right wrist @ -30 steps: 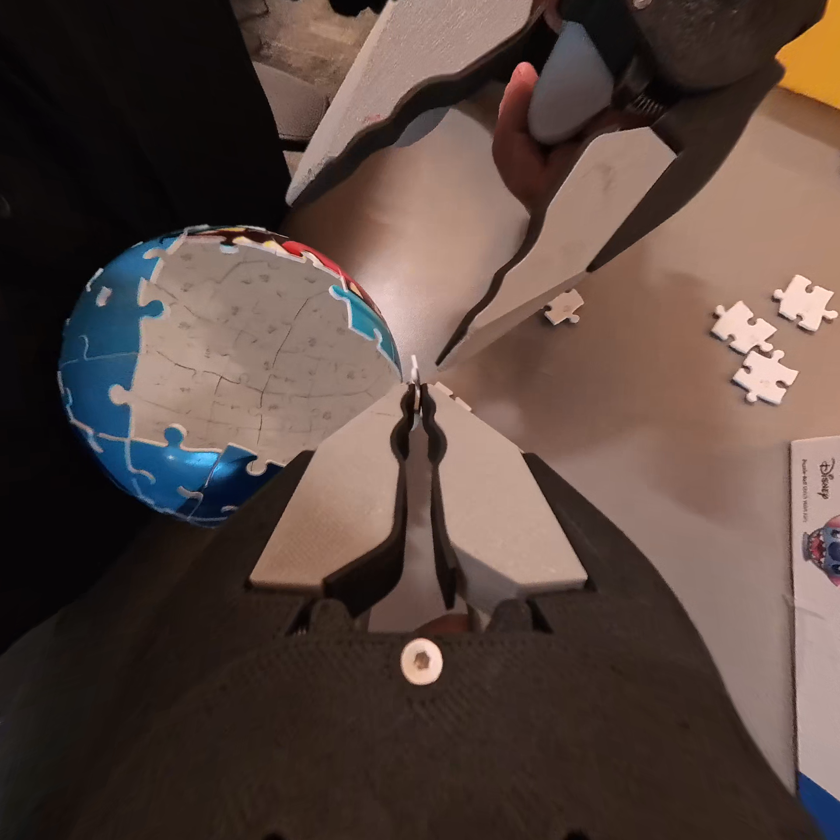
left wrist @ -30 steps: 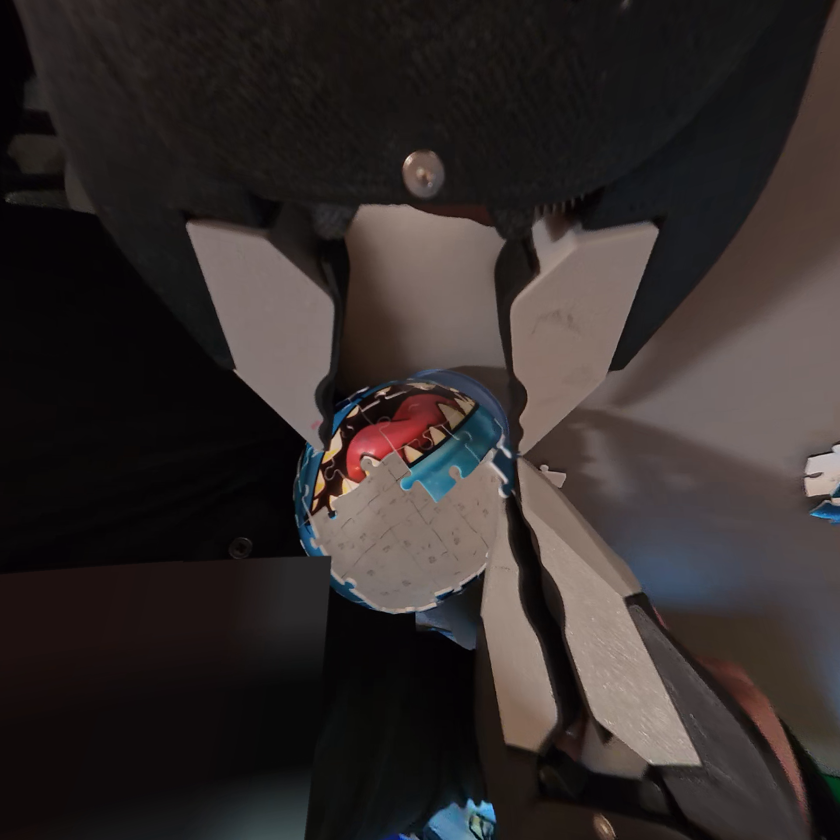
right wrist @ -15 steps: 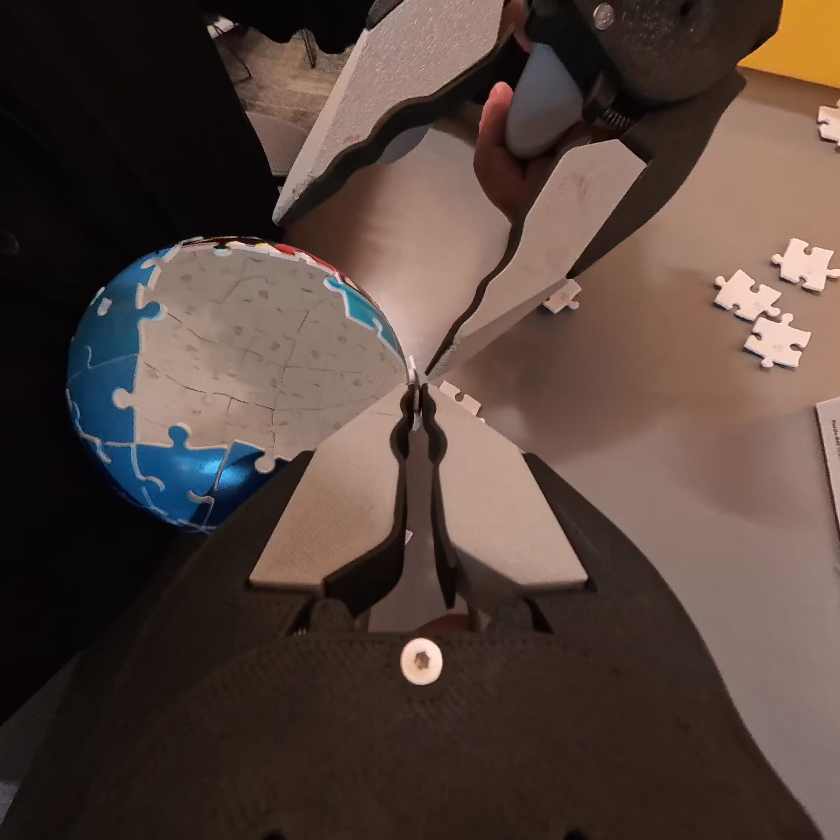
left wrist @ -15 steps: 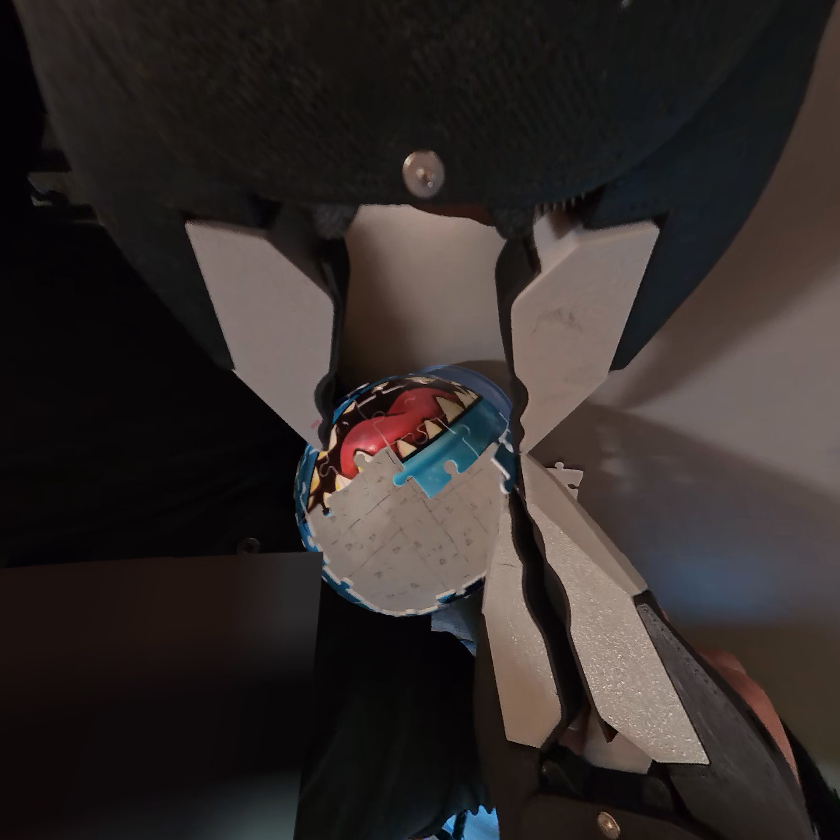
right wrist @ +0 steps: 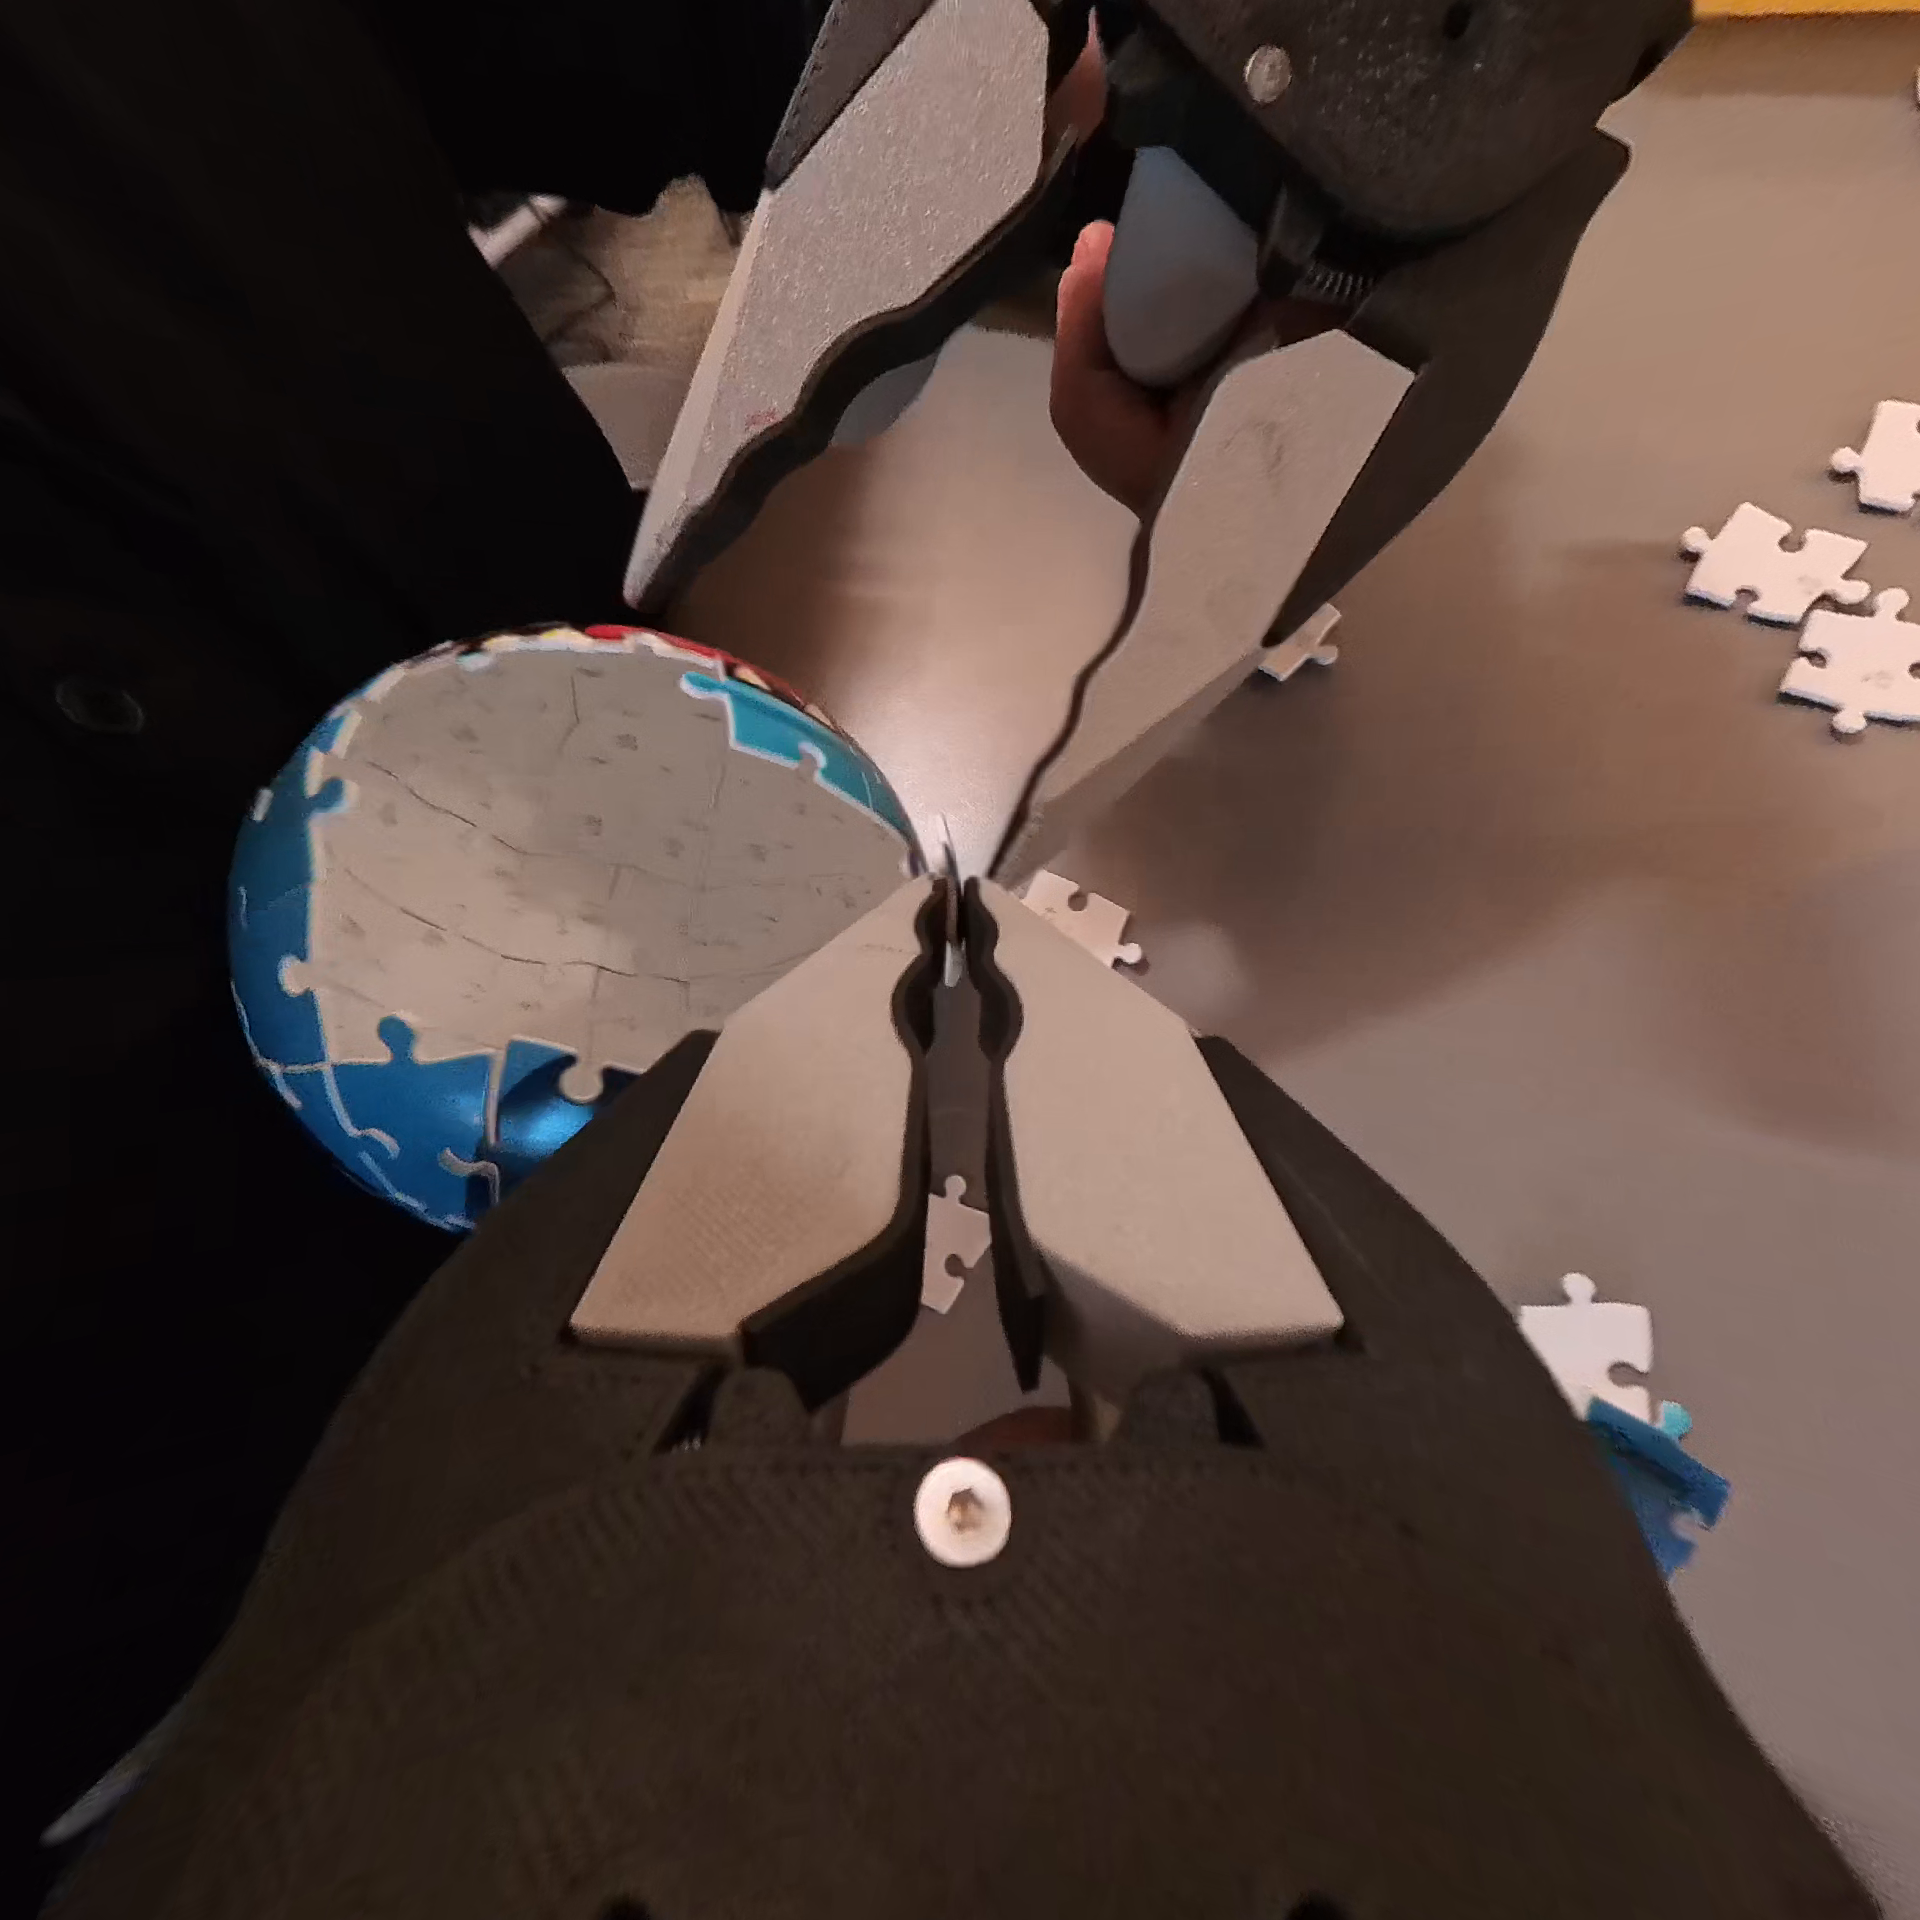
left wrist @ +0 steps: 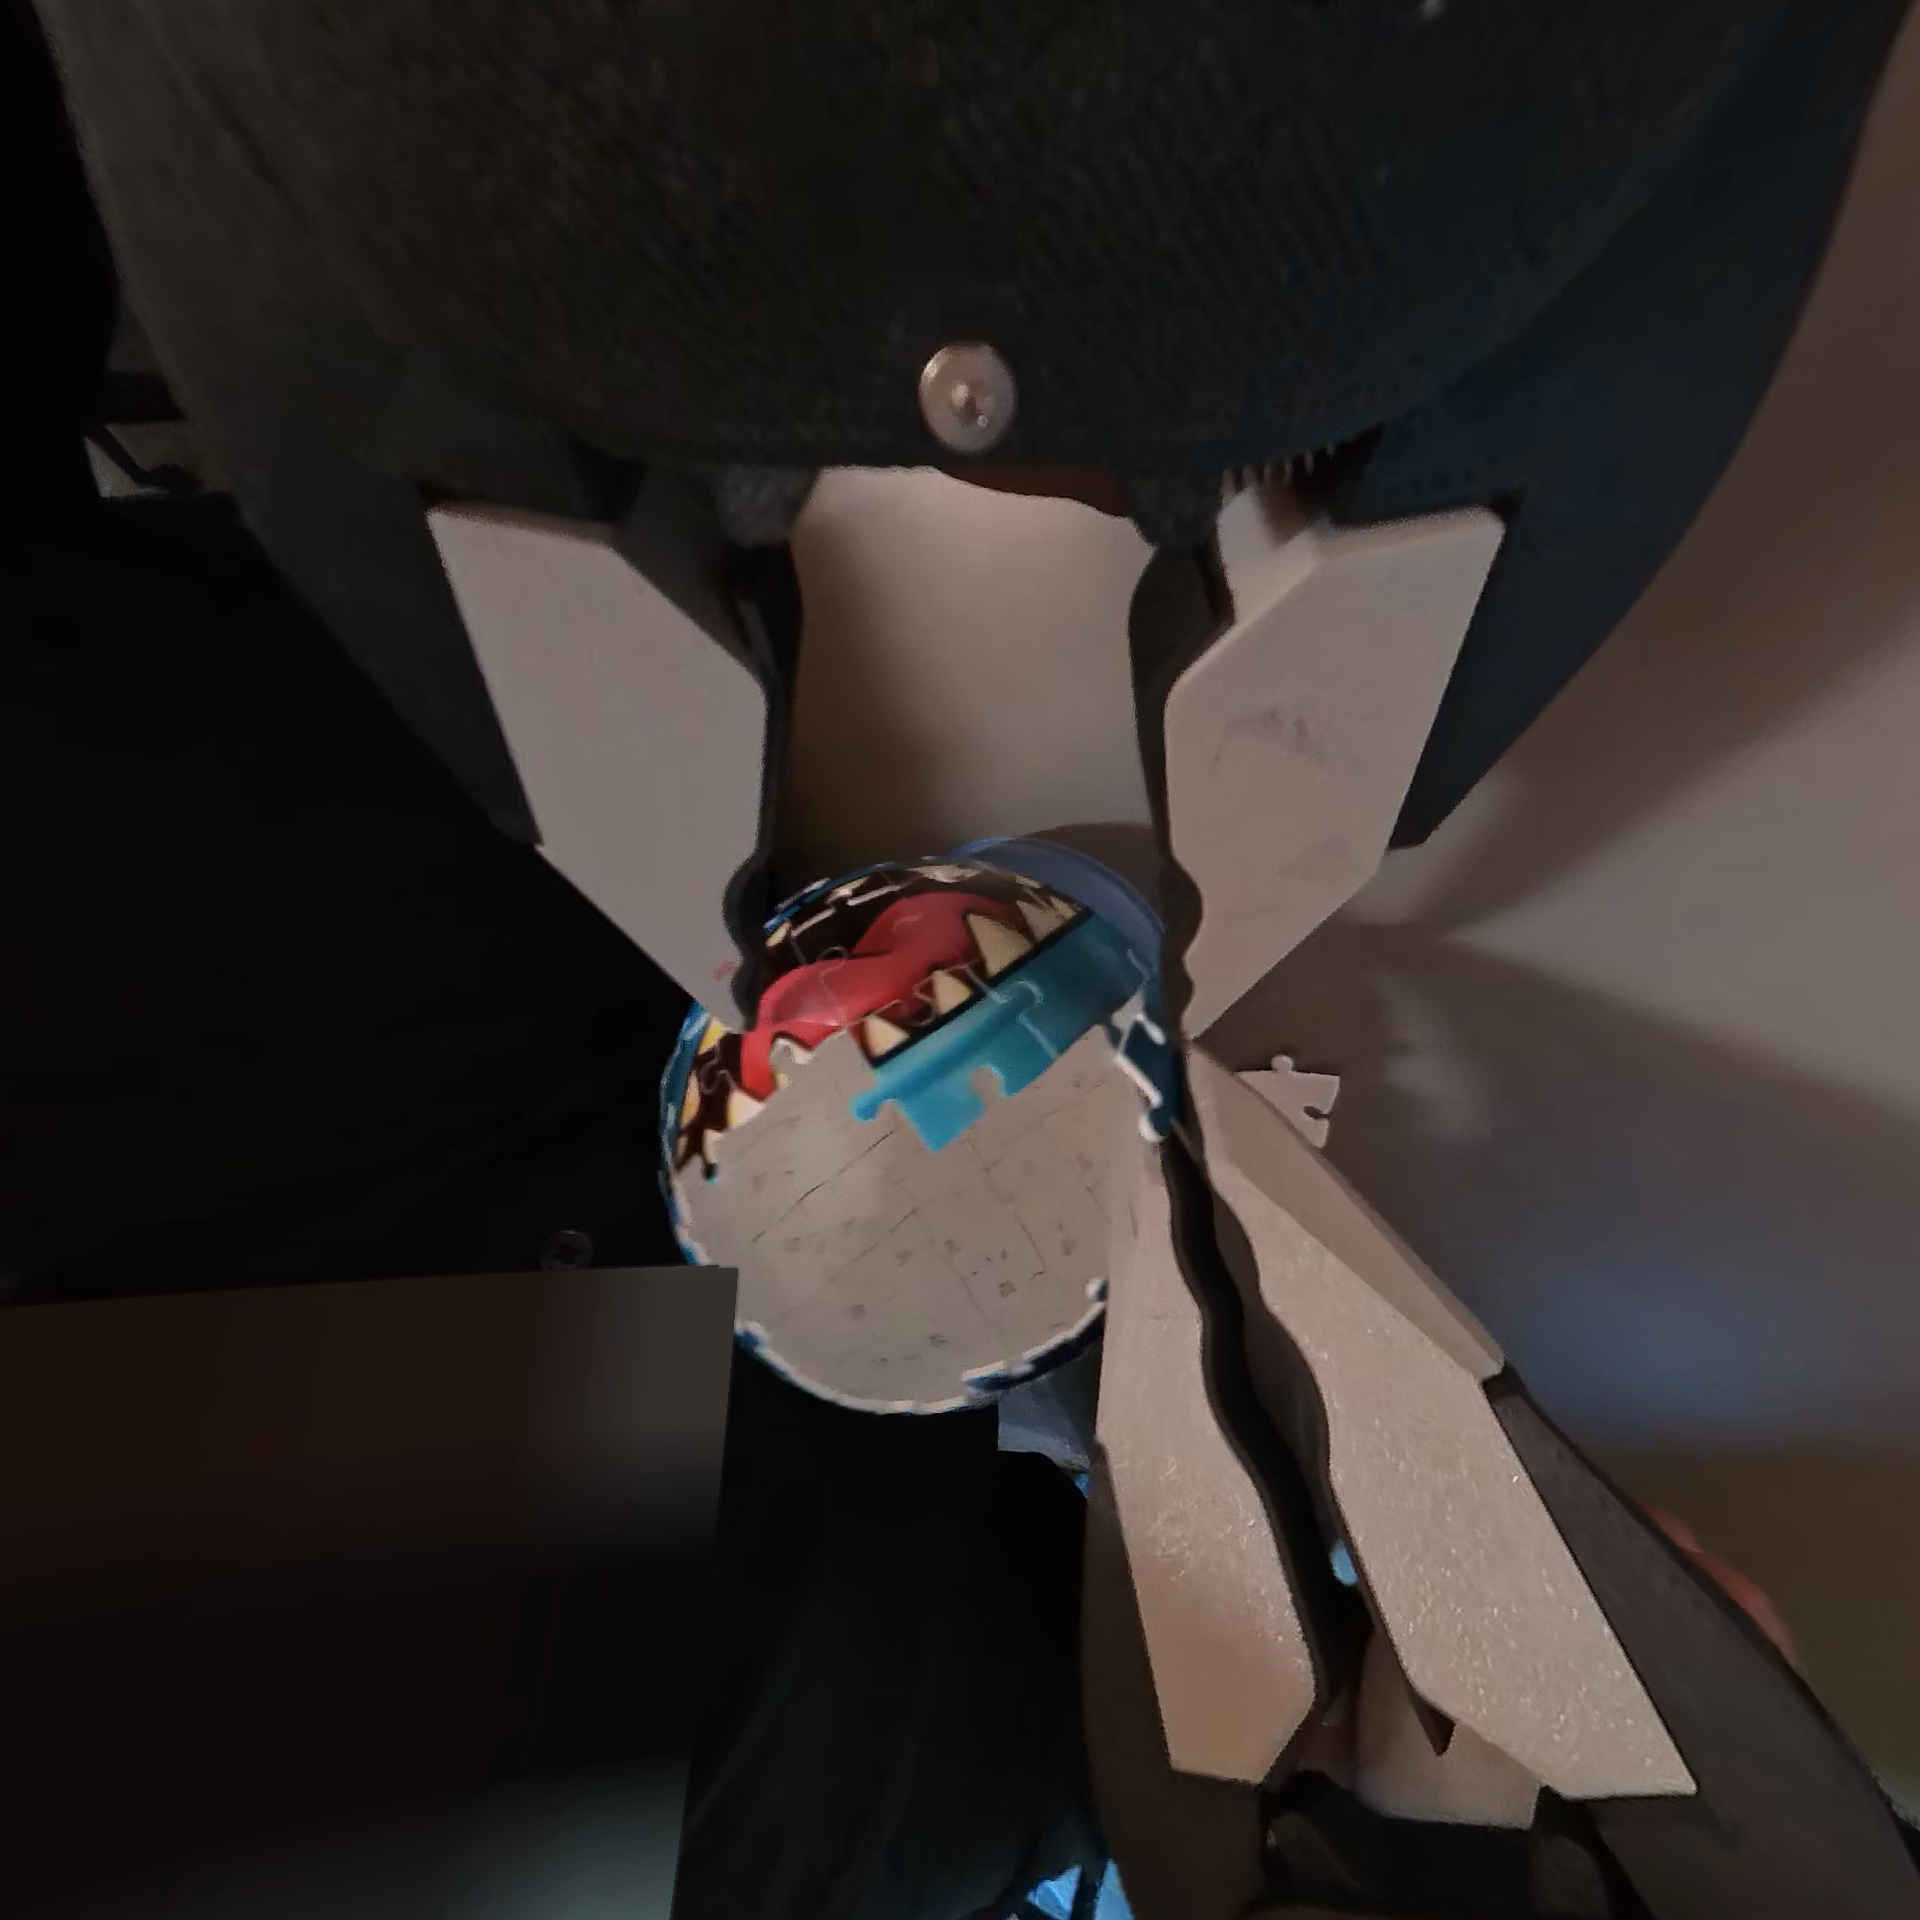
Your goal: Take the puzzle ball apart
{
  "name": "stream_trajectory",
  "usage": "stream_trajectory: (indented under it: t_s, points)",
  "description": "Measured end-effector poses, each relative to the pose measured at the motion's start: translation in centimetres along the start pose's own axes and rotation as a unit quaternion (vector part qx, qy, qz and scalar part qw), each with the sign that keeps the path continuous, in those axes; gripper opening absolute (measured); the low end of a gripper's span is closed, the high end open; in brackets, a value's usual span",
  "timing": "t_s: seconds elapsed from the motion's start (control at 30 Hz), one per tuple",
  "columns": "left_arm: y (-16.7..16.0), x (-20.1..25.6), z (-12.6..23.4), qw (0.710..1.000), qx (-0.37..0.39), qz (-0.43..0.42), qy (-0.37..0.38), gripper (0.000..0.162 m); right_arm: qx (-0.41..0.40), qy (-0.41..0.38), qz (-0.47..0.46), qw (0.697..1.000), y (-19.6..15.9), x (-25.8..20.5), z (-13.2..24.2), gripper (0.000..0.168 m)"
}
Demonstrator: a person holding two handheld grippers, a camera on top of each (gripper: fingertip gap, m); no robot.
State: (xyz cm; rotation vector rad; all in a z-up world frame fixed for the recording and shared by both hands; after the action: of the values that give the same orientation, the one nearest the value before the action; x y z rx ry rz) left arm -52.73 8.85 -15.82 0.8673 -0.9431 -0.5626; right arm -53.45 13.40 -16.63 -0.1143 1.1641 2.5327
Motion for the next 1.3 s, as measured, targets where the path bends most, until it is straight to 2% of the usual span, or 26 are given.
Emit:
stream_trajectory:
  t_s: [0.3, 1.3]
  points:
    - [-0.4, -0.4, -1.0, 0.999, -0.011, 0.013, -0.035, 0.088, 0.011, 0.013, -0.023, 1.000, 0.1, -0.2, 0.0, 0.000]
    - [0.1, 0.0, -0.7, 0.995, 0.022, 0.042, -0.085, 0.091, 0.021, 0.041, -0.055, 0.997, -0.1, -0.2, 0.1, 0.001]
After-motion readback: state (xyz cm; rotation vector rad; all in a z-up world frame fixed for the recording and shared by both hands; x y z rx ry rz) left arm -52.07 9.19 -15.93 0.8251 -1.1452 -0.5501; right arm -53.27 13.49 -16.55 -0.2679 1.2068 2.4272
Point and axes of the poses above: each gripper's, where its closed fingertips meet, z back along the fingers, y out of its top, x = y × z across the jaws, the point moved 2 cm from there along z, back along the fingers, and after that the axes turned 1 degree about z, right-handed, at the moved point
